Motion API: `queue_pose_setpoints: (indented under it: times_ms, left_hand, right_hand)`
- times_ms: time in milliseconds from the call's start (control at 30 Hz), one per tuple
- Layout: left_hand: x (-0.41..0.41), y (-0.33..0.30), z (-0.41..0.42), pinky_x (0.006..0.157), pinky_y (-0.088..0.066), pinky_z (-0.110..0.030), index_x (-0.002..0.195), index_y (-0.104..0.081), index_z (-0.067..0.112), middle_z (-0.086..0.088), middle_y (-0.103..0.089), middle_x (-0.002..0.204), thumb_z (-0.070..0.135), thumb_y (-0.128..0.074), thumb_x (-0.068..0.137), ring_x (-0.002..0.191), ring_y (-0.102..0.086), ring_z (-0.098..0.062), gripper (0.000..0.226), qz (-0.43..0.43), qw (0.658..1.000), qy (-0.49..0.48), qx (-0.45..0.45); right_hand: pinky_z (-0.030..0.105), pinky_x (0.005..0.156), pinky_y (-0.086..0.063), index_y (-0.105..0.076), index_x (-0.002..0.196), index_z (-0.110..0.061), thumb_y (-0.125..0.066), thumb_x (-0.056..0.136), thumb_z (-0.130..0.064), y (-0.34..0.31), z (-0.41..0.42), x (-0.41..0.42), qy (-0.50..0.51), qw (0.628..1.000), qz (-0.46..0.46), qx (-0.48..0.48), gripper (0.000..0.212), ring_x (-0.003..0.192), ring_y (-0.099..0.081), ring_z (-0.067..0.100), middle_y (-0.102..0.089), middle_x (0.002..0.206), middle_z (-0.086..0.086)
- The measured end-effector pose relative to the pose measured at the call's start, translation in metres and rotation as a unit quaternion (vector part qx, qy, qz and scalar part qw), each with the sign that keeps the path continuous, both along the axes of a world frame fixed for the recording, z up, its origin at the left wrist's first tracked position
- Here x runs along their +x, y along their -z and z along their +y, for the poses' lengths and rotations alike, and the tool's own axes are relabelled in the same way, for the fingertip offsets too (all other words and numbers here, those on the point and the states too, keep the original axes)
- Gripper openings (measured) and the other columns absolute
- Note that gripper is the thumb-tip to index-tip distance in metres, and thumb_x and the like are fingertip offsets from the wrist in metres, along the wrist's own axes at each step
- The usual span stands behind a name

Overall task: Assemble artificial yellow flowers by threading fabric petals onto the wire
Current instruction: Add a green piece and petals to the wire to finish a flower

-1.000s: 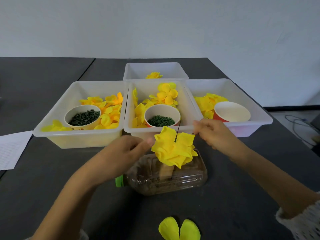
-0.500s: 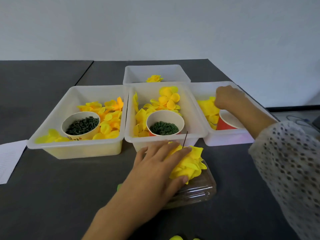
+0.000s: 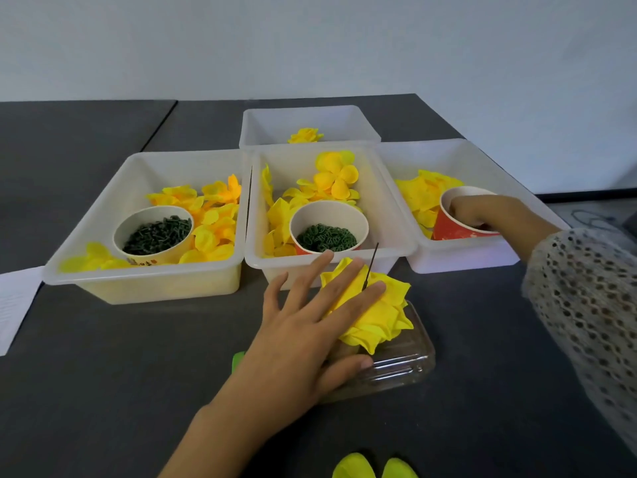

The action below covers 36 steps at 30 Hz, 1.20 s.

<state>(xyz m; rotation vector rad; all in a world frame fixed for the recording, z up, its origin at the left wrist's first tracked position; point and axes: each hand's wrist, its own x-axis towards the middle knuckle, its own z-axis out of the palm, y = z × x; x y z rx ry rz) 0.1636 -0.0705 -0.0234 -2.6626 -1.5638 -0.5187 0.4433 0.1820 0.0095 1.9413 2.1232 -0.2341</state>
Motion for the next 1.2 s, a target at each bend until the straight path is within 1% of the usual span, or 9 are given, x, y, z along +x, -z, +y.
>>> queue_pose_setpoints:
  times_ms: [100, 233, 433, 633, 700, 833, 1000, 1100, 1200]
  left_hand:
    - [0.001, 0.001, 0.001, 0.115, -0.018, -0.059, 0.155, -0.013, 0.043, 0.014, -0.005, 0.165, 0.067, -0.030, 0.095, 0.153, 0.004, -0.019, 0.067, 0.002, 1.000, -0.005, 0.008]
    - [0.001, 0.001, 0.000, 0.115, -0.018, -0.059, 0.155, -0.013, 0.043, 0.015, -0.005, 0.165, 0.067, -0.031, 0.094, 0.153, 0.003, -0.020, 0.068, 0.013, 1.000, -0.011, 0.012]
    - [0.001, 0.000, 0.001, 0.116, -0.012, -0.056, 0.154, -0.012, 0.047, 0.017, -0.005, 0.165, 0.068, -0.031, 0.093, 0.153, 0.006, -0.018, 0.067, 0.019, 1.000, -0.020, 0.012]
    - [0.001, -0.002, 0.000, 0.116, -0.014, -0.057, 0.153, -0.014, 0.048, 0.018, -0.006, 0.164, 0.066, -0.034, 0.093, 0.153, 0.007, -0.016, 0.066, 0.018, 1.000, -0.021, 0.007]
    - [0.001, -0.002, 0.000, 0.117, -0.013, -0.057, 0.153, -0.014, 0.049, 0.019, -0.006, 0.164, 0.066, -0.035, 0.093, 0.152, 0.008, -0.015, 0.066, 0.015, 1.000, -0.022, 0.006]
    - [0.002, -0.003, -0.001, 0.117, -0.012, -0.058, 0.152, -0.015, 0.050, 0.020, -0.008, 0.163, 0.066, -0.035, 0.093, 0.152, 0.008, -0.014, 0.065, 0.012, 1.000, -0.025, 0.007]
    - [0.002, -0.005, -0.001, 0.118, -0.010, -0.057, 0.151, -0.015, 0.051, 0.020, -0.009, 0.163, 0.065, -0.035, 0.092, 0.152, 0.009, -0.013, 0.064, 0.012, 1.000, -0.026, 0.006]
    - [0.002, -0.005, -0.001, 0.118, -0.009, -0.057, 0.151, -0.015, 0.051, 0.020, -0.010, 0.163, 0.065, -0.035, 0.092, 0.152, 0.010, -0.013, 0.064, 0.012, 1.000, -0.028, 0.007]
    - [0.002, -0.005, -0.001, 0.118, -0.006, -0.055, 0.151, -0.016, 0.051, 0.021, -0.009, 0.163, 0.065, -0.035, 0.092, 0.151, 0.011, -0.012, 0.063, 0.009, 0.999, -0.030, 0.009]
  right_hand:
    - [0.030, 0.069, -0.042, -0.065, 0.107, 0.003, -0.052, 0.095, -0.008, 0.003, 0.002, 0.005, 0.002, 0.999, 0.026, -0.021, 0.021, 0.081, -0.055, 0.029, -0.062, 0.099, 0.021]
    - [0.027, 0.055, -0.042, -0.062, 0.081, -0.010, -0.050, 0.093, -0.005, -0.008, 0.003, 0.008, 0.007, 0.999, 0.041, -0.021, 0.018, 0.063, -0.054, 0.022, -0.058, 0.078, 0.012]
    - [0.032, 0.063, -0.045, -0.060, 0.079, -0.007, -0.048, 0.093, -0.010, -0.026, 0.001, 0.016, -0.009, 0.999, 0.007, 0.048, 0.019, 0.066, -0.058, 0.025, -0.063, 0.073, 0.010]
    - [0.034, 0.066, -0.038, -0.058, 0.080, -0.012, -0.049, 0.095, -0.020, -0.038, -0.016, 0.029, -0.008, 0.984, -0.015, 0.179, 0.019, 0.067, -0.050, 0.025, -0.053, 0.077, 0.007]
    - [0.033, 0.064, -0.039, -0.061, 0.078, -0.009, -0.055, 0.092, -0.017, -0.039, -0.019, 0.032, -0.002, 0.984, 0.011, 0.176, 0.018, 0.072, -0.055, 0.031, -0.058, 0.082, 0.012]
    - [0.031, 0.060, -0.036, -0.048, 0.063, -0.015, -0.053, 0.092, -0.017, -0.036, -0.026, 0.037, 0.011, 0.986, 0.037, 0.163, 0.030, 0.069, -0.051, 0.027, -0.052, 0.073, 0.007]
    - [0.033, 0.068, -0.041, -0.061, 0.084, -0.013, -0.041, 0.098, -0.024, -0.029, -0.036, 0.032, 0.009, 0.981, -0.004, 0.193, 0.027, 0.074, -0.054, 0.027, -0.058, 0.084, 0.008]
    - [0.036, 0.070, -0.045, -0.063, 0.091, -0.008, -0.039, 0.099, -0.022, -0.033, -0.050, 0.016, -0.009, 0.960, -0.010, 0.280, 0.029, 0.078, -0.059, 0.032, -0.061, 0.085, 0.012]
    - [0.034, 0.058, -0.038, -0.049, 0.071, -0.014, -0.041, 0.098, -0.027, -0.037, -0.082, -0.019, -0.117, 0.917, 0.110, 0.364, 0.031, 0.068, -0.055, 0.035, -0.051, 0.064, 0.003]
